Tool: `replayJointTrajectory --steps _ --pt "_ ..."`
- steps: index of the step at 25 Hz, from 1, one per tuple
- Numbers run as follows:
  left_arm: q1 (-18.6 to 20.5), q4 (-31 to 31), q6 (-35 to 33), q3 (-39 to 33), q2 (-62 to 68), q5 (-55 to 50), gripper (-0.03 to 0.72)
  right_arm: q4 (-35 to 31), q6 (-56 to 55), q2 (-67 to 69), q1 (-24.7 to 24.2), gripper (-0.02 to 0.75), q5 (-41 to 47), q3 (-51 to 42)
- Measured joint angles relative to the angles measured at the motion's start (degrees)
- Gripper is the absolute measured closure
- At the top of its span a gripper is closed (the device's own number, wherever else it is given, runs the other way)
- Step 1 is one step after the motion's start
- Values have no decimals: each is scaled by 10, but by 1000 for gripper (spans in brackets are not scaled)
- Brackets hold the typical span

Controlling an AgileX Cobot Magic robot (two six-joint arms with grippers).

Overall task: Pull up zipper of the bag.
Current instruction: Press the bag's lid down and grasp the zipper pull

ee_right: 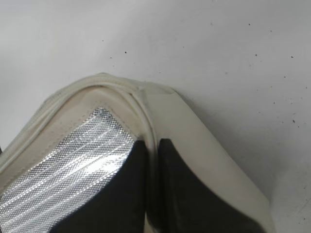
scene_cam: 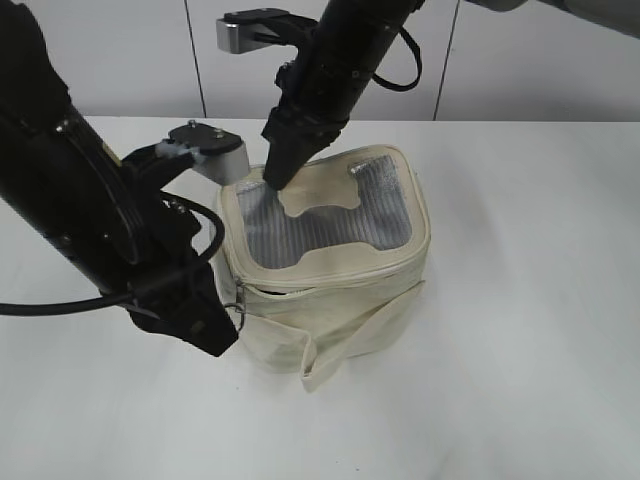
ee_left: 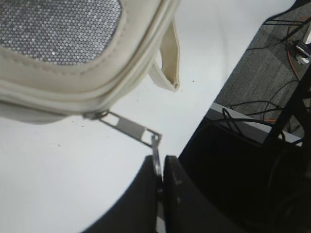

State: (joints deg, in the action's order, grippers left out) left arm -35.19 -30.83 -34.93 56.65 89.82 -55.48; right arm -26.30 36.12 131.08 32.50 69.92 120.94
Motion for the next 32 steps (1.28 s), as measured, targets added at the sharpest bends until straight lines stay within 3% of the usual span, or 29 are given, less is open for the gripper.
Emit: replayJointTrajectory --steps 11,32 --pt "-32 11 40 0 -16 10 691 -21 -47 0 -1 693 -6 0" --pt "-42 -164 50 -8 -16 118 691 -28 -33 1 -7 693 -5 -1"
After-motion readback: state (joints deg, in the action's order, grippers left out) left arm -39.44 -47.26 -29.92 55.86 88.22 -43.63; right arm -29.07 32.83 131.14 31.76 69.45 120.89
